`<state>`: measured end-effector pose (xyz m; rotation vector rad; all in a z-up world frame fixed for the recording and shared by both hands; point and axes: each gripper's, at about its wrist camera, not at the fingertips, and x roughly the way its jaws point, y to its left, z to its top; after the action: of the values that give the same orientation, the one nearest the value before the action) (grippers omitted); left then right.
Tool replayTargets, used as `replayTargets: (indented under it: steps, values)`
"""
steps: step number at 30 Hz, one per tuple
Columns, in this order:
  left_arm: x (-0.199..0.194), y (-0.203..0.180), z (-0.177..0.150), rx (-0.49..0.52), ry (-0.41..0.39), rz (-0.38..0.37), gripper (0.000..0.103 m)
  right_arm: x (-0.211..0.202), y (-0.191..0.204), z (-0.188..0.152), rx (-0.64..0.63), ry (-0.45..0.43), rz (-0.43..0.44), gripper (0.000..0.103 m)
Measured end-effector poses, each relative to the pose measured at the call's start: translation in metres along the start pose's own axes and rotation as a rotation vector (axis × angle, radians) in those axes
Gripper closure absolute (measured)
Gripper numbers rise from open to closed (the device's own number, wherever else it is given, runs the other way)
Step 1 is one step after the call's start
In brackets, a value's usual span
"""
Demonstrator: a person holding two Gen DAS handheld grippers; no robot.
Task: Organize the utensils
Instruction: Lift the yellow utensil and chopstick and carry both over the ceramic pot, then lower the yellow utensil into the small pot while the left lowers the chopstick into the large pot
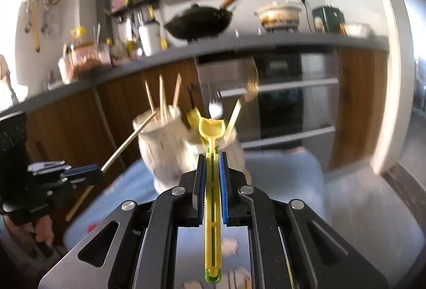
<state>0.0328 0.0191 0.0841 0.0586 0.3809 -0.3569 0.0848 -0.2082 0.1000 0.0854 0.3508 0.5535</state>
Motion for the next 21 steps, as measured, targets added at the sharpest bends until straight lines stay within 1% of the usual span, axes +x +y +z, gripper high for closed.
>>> replayTargets:
  steps: [4,6,9,13,15,17,19,21]
  values:
    - [0.003,0.016,0.022,-0.048,-0.081,-0.007,0.097,0.017,0.002,0.022,0.012,-0.048,0.022,0.092]
    - [0.008,0.025,0.035,-0.079,-0.123,-0.023,0.097,0.029,0.002,0.030,0.029,-0.068,0.037,0.092]
    - [0.022,0.042,0.057,-0.143,-0.190,-0.046,0.097,0.046,0.001,0.042,0.061,-0.103,0.053,0.092]
    - [0.042,0.055,0.075,-0.176,-0.263,-0.070,0.097,0.070,-0.010,0.053,0.127,-0.144,0.068,0.092]
    - [0.055,0.061,0.080,-0.191,-0.293,-0.074,0.097,0.080,-0.017,0.055,0.174,-0.154,0.086,0.092]
    - [0.068,0.065,0.084,-0.212,-0.307,-0.078,0.097,0.091,-0.023,0.055,0.215,-0.153,0.105,0.092]
    - [0.077,0.068,0.085,-0.223,-0.321,-0.072,0.097,0.102,-0.026,0.055,0.232,-0.158,0.114,0.092]
    - [0.084,0.066,0.084,-0.212,-0.341,-0.056,0.097,0.113,-0.024,0.054,0.230,-0.155,0.117,0.092]
